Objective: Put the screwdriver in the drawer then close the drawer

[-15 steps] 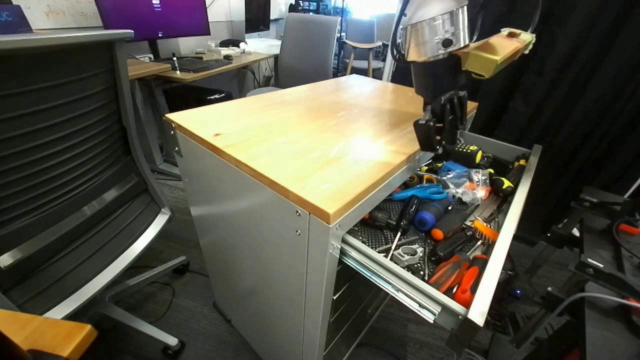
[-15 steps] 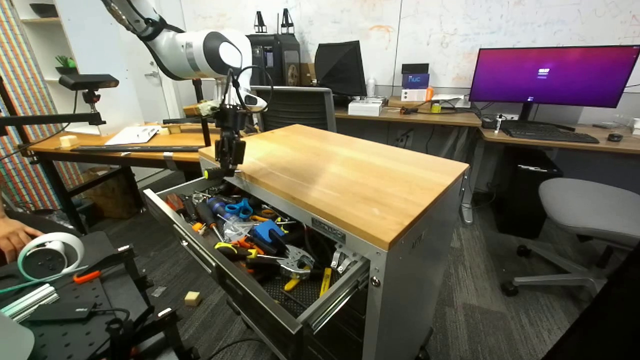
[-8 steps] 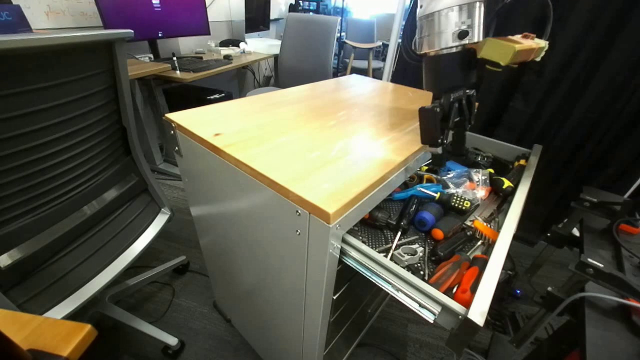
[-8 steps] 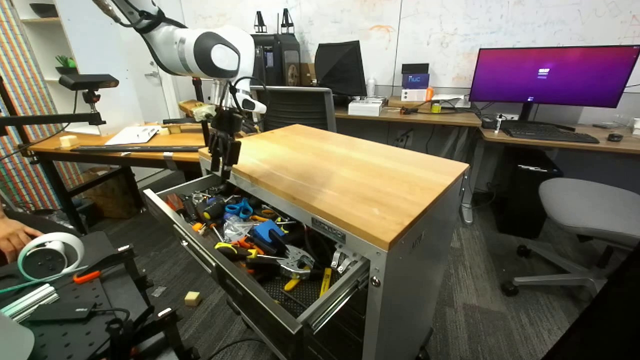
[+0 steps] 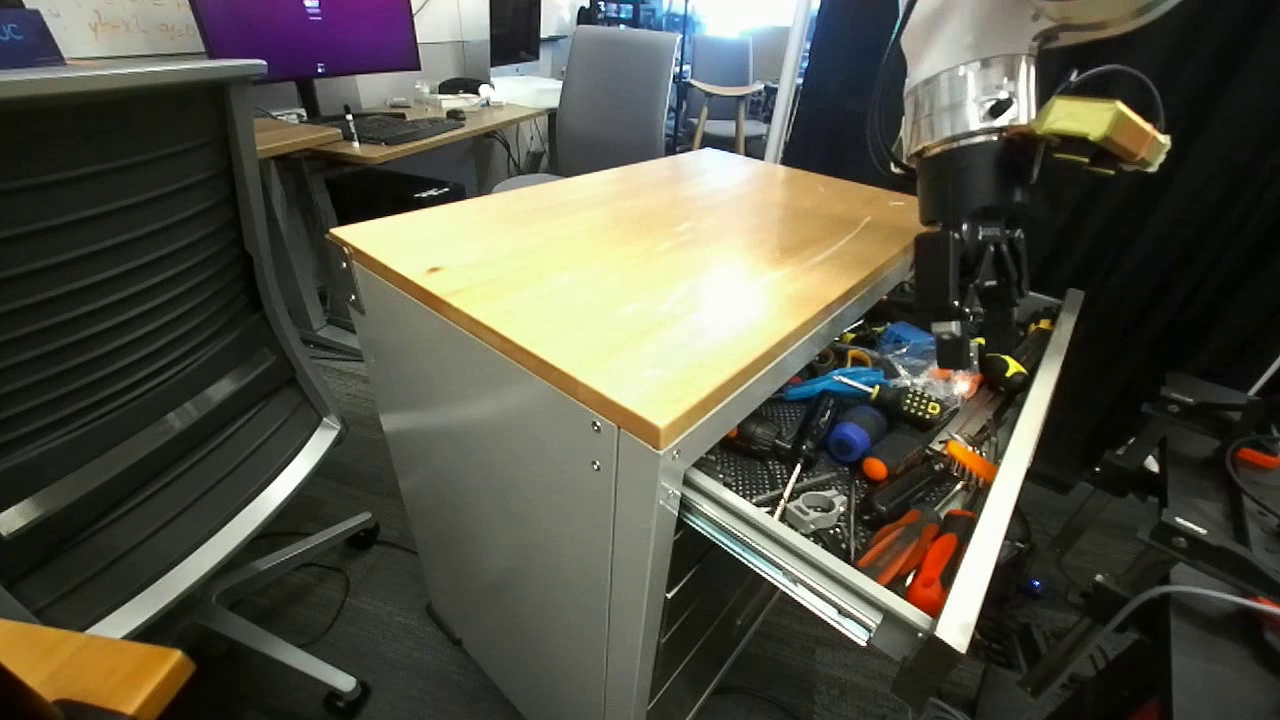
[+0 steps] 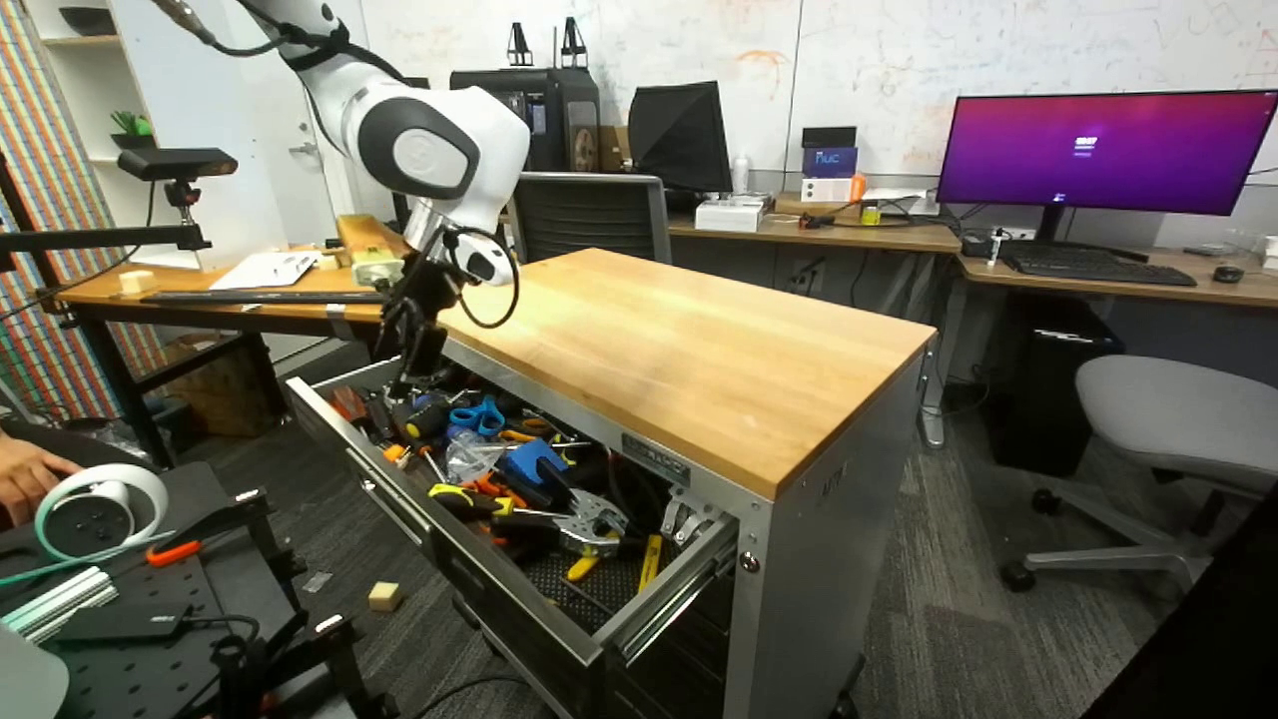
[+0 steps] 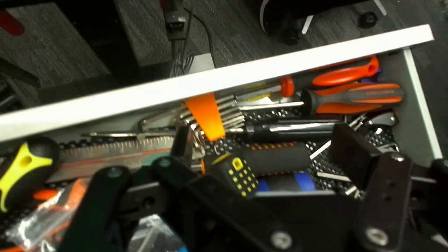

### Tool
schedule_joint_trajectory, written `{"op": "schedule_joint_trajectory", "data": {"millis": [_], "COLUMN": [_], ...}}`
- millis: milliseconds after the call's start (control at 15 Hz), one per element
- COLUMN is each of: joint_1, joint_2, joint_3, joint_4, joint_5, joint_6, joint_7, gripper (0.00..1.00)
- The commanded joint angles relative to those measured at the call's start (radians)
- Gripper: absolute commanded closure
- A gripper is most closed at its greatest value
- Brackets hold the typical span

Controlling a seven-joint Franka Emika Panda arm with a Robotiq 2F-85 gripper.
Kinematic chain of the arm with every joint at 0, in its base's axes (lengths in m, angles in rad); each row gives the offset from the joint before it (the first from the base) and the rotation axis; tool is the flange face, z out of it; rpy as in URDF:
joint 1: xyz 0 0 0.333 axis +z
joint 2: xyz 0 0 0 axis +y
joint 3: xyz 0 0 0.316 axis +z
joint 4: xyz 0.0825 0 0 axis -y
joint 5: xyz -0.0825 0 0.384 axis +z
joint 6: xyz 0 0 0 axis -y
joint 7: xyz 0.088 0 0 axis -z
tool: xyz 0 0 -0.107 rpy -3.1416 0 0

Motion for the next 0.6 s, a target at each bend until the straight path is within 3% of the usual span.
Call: {"op": "schedule_joint_trajectory", "data": {"millis": [0, 333, 400, 467, 533], "joint_1": [-0.016, -0.027, -0.023, -0.021, -0.023], "joint_2": [-0.027, -0.01, 0.003, 0.014, 0.031], "joint_3": [-0.011, -0.035, -0.038, -0.041, -0.043], "joint_4": [-0.08, -0.128, -0.131, -0.13, -0.126], "joint_5": [-0.013, -0.057, -0.081, -0.102, -0.116], "joint_6": [-0.017, -0.055, -0.054, -0.058, -0.055], "joint_7": [0.005, 0.033, 0.043, 0.051, 0.048], "gripper": [0.0, 0.0, 0.25, 0.25, 0.34]}}
